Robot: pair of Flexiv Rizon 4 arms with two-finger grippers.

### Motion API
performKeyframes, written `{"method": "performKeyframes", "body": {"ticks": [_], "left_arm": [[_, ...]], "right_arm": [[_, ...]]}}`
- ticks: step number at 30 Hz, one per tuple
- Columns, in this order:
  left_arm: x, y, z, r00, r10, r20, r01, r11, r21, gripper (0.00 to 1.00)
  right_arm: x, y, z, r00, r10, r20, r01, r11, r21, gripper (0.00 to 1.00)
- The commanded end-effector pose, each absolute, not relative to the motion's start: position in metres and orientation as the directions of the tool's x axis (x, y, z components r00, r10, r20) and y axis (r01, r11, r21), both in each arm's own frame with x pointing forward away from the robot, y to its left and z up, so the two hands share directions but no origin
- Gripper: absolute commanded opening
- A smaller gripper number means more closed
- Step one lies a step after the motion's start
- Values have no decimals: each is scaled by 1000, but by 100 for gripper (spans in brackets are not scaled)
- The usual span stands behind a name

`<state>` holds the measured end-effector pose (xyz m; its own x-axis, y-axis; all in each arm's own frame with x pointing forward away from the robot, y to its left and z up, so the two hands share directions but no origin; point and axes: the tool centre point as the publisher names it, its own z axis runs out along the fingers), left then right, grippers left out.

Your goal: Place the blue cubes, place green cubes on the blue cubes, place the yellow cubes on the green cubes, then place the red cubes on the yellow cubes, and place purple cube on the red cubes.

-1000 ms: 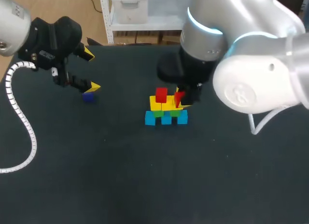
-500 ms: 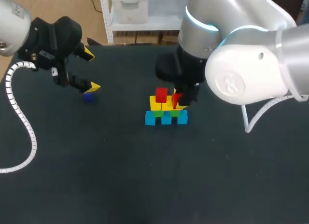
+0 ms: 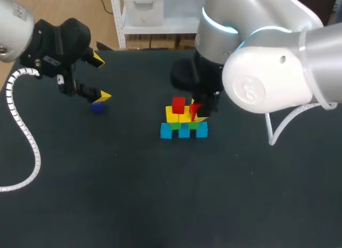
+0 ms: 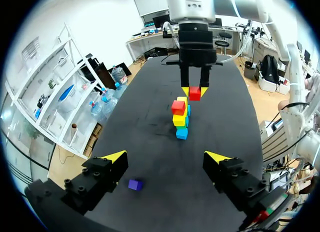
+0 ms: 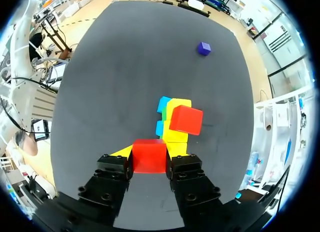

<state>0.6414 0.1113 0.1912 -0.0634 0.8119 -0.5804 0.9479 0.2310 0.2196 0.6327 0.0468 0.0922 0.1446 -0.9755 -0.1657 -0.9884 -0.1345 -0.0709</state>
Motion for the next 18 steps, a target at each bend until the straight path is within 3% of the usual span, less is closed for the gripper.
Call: {"method": "performKeyframes", "body": {"ticks": [1,18], "left_arm": [[642,112,191,-62,811,-582,948,231,220,100],[642,112,191,-62,811,-582,948,231,220,100]], "right_arm": [[638,48,90,145,-976,-162,-989,-136,-65,0],[655,49,87,147,-977,-156,-988,-138,-70,0]]}}
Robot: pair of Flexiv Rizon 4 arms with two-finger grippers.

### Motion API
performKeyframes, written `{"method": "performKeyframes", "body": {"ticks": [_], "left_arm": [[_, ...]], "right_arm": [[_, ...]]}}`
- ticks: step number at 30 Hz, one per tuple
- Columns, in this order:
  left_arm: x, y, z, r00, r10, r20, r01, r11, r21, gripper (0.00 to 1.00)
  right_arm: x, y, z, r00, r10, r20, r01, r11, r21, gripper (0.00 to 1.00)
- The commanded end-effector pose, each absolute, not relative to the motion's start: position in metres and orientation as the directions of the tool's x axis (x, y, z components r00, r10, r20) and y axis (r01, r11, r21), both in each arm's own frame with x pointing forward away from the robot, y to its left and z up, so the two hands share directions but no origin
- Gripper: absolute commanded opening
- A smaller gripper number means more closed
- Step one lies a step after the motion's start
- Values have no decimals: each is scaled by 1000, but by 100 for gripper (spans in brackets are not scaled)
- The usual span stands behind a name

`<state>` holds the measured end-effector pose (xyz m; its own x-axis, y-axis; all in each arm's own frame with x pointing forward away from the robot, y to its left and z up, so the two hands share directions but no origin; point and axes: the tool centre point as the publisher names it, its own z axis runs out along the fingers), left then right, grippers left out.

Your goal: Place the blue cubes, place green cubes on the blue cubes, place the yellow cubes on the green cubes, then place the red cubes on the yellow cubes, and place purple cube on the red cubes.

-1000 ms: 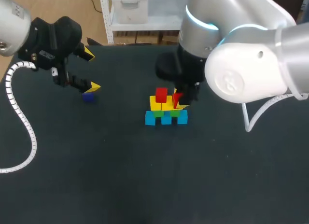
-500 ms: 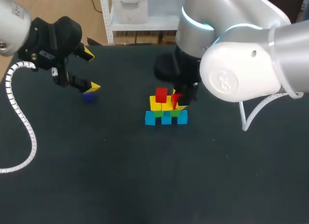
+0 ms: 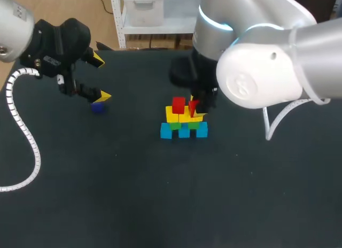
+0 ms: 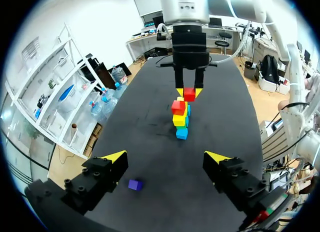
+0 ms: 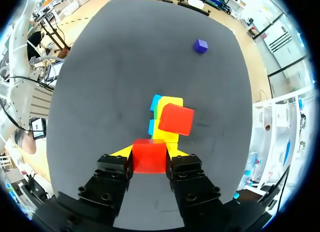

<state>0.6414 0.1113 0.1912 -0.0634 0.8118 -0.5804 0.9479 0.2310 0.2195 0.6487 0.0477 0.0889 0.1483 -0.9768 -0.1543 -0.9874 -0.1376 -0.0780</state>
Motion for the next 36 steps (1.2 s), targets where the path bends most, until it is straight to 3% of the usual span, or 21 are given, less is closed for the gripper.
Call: {"method": "performKeyframes", "body": {"ticks": [1,36], "left_arm": [[642,112,191,-62,811,-582,948,231,220,100],[642,112,191,-62,811,-582,948,231,220,100]], "right_arm": [[656,50,87,146,-977,-156,-988,-137,-71,0],[669,57,79,156,-972,-177,-988,-151,-43,0]]}}
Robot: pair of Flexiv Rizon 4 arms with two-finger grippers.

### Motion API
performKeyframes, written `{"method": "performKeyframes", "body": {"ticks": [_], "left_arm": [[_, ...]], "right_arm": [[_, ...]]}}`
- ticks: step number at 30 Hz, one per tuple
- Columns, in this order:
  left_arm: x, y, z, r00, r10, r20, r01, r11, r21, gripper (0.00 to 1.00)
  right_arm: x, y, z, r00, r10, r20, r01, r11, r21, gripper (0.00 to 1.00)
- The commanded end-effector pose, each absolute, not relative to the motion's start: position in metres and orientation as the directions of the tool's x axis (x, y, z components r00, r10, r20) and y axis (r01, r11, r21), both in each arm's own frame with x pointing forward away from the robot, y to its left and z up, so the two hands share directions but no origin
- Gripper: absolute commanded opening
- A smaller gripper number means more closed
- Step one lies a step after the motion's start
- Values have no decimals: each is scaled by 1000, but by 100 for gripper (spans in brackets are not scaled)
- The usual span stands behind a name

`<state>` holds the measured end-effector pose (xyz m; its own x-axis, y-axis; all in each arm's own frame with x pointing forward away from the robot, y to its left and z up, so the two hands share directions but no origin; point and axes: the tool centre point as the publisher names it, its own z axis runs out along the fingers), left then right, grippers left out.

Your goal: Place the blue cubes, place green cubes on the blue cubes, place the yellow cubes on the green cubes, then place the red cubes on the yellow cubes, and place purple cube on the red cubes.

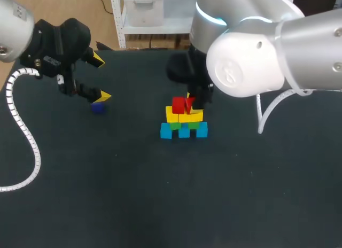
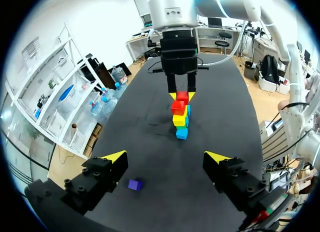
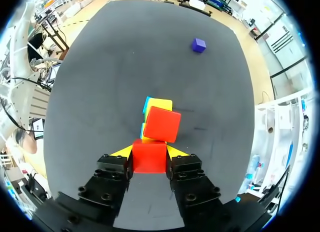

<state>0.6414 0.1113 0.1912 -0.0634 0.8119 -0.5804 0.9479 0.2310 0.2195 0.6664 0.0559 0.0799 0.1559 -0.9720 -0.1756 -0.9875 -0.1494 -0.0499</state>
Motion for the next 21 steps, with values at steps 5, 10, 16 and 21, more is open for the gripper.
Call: {"method": "performKeyframes", "body": {"ticks": [5,10,16,21], "left_arm": [[642,112,191,-62,811,-582,948,231,220,100],[642,112,191,-62,811,-582,948,231,220,100],[642,112,191,-62,811,-582,948,231,220,100],[642,112,191,-62,811,-582,948,231,220,100]], "right_arm": [[669,57,79,156,-972,-178,-988,-151,-42,0],[667,58,79,158,-972,-177,-987,-152,-44,18],[667,57,83,154,-973,-175,-988,-147,-51,95],[666,55,86,149,-973,-176,-988,-141,-60,100]]}}
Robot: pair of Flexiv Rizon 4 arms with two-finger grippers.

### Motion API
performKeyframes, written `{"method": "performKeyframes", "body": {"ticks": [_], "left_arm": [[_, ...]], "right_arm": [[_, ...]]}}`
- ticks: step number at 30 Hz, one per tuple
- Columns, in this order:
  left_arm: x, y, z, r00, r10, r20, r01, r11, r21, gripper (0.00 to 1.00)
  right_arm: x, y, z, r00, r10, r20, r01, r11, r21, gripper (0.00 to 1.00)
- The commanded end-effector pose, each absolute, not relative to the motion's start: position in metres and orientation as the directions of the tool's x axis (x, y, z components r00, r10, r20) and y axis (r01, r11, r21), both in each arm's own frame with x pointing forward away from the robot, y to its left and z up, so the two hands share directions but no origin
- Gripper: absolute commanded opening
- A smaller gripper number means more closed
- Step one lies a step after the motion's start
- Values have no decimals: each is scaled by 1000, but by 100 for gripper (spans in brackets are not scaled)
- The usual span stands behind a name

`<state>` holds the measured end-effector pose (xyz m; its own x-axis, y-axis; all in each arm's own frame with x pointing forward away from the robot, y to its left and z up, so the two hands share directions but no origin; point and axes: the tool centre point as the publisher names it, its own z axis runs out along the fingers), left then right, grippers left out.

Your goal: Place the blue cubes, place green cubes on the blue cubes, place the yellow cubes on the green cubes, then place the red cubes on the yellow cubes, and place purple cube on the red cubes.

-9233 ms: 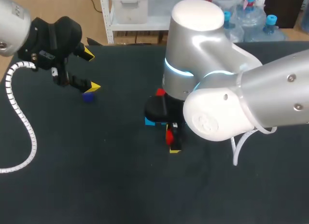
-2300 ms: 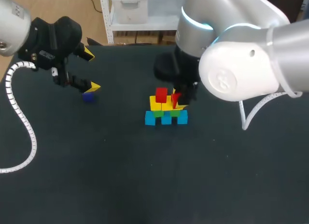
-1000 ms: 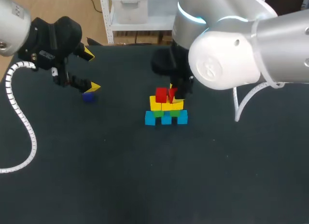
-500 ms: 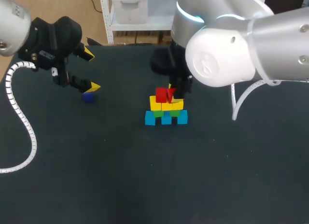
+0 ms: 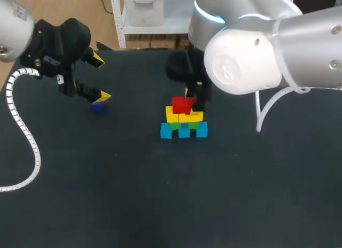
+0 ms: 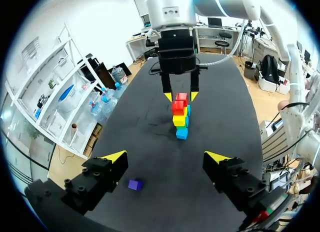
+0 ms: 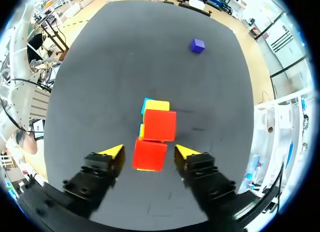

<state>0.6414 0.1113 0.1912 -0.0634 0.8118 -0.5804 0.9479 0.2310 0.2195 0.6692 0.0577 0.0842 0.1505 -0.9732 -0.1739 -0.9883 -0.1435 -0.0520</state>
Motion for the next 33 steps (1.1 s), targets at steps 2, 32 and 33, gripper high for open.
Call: {"method": "performKeyframes", "body": {"ticks": [2,32,33], "left_arm": [[642,112,191,-62,811,-582,948,231,220,100],[642,112,191,-62,811,-582,948,231,220,100],[642,112,191,-62,811,-582,948,231,220,100]], "right_arm": [[666,55,87,146,-973,-177,-989,-137,-65,100],[668,-36,105,5,-852,-524,-990,72,-125,100],[669,-38,104,2,-832,-556,-990,75,-116,100]]}}
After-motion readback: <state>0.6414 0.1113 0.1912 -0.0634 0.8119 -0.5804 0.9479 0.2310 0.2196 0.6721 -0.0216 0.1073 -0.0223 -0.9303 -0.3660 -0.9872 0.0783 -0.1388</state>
